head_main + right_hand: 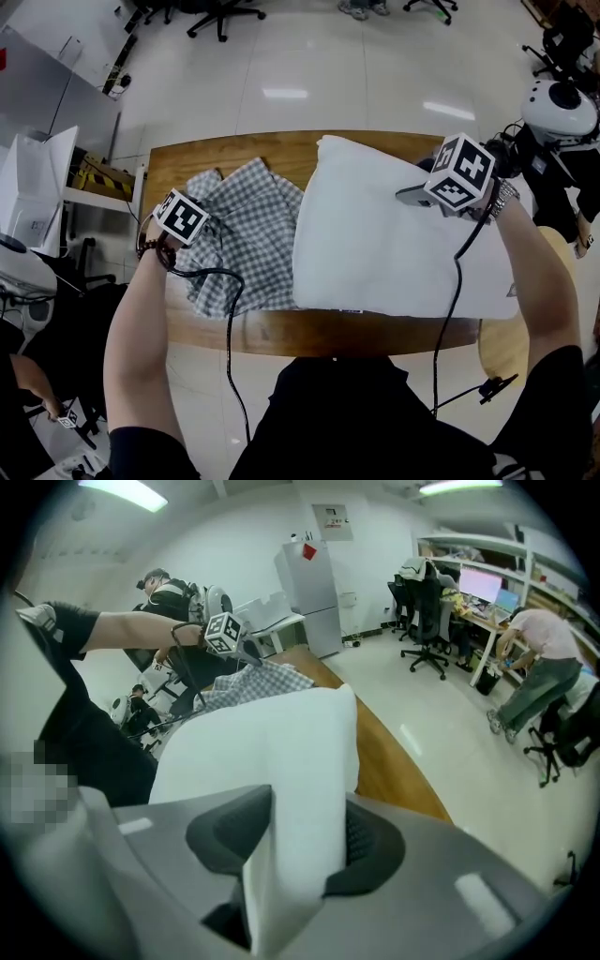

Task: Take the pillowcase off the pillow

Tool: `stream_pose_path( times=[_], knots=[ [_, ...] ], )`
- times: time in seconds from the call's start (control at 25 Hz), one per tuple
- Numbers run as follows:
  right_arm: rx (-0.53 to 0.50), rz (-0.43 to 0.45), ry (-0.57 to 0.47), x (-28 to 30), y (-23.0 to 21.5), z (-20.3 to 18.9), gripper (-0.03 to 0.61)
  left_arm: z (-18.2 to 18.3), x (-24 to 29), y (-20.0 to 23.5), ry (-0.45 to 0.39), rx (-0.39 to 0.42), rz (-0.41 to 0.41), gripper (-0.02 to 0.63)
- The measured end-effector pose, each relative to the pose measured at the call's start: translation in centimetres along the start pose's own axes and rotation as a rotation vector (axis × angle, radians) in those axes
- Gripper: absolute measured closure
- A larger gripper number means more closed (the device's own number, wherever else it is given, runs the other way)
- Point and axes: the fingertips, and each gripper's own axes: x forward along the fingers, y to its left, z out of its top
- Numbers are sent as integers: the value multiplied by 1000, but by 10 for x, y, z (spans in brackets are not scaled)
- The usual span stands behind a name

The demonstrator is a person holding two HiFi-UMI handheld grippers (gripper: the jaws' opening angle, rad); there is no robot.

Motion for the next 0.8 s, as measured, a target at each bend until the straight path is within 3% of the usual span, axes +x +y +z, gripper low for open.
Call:
stream_pose_path(
  times=[0.04, 0.12, 0.2, 0.36, 0.52, 0.68, 0.8],
  knots=[
    [-1, -8, -5, -2, -1, 1, 405, -6, -2, 1, 21, -19, 6, 604],
    [-16, -34, -26, -5, -2, 7, 360, -41, -3, 1, 140, -85, 5, 604],
    [-48, -68, -62, -8, 1, 16, 300, -50, -9, 8, 156, -101, 53, 604],
    [-90, -111, -156, -27, 14, 28, 222, -40, -26, 19, 69, -91, 198, 568],
    [-98, -151, -255, -59, 37, 41, 216, -25, -60, 21, -28, -122, 285, 481],
    [-100, -176, -328, -79, 69, 55, 216, -6, -106, 19, -146, -167, 347, 479],
    [-101, -193, -368, -86, 102, 56, 216, 7, -137, -5, -208, -155, 356, 480]
  ],
)
